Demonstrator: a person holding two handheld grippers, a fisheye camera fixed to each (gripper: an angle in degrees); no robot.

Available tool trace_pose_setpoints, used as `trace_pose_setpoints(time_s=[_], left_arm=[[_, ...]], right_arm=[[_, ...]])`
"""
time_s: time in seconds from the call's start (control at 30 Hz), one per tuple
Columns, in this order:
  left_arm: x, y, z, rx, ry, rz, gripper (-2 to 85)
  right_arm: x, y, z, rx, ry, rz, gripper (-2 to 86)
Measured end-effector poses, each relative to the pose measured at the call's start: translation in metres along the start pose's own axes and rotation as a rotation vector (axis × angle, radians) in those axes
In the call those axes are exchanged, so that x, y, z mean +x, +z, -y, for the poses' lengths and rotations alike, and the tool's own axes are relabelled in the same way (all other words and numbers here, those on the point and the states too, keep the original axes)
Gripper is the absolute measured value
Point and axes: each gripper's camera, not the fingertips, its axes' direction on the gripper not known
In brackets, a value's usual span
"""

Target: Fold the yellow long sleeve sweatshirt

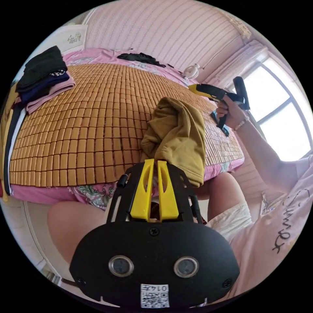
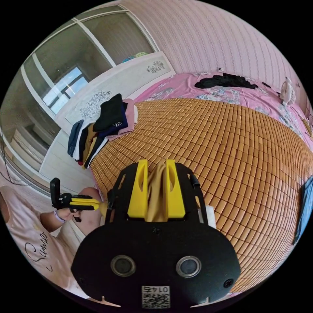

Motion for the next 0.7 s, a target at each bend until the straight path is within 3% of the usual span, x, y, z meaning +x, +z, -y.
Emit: trace_pose_setpoints(time_s=[0.2, 0.33, 0.47, 0.6, 0.7], left_arm=[[-0.027, -0.027, 0.002, 0.118, -0.035, 0.044, 6.8], [-0.016, -0.004, 0.021, 0.101, 0.065, 0.012, 9.4], [0.004, 0.051, 0.04, -0.05, 0.169, 0.026, 6.7], [0.005, 0.059, 0.041, -0.074, 0.233, 0.094, 2.5], [-0.014, 0.05, 0.038, -0.031, 0.149, 0.038, 1.3]], right_arm=[[-0.018, 0.027, 0.026, -0.162, -0.14, -0.113, 11.1], [-0.039, 0.05, 0.044, -0.221, -0.199, -0.158, 11.1], [-0.042, 0.054, 0.057, -0.189, -0.181, -0.129, 10.6], [-0.055, 0.064, 0.075, -0.269, -0.247, -0.143, 7.1], [-0.087, 0.062, 0.078, -0.269, -0.499, 0.102, 3.3]])
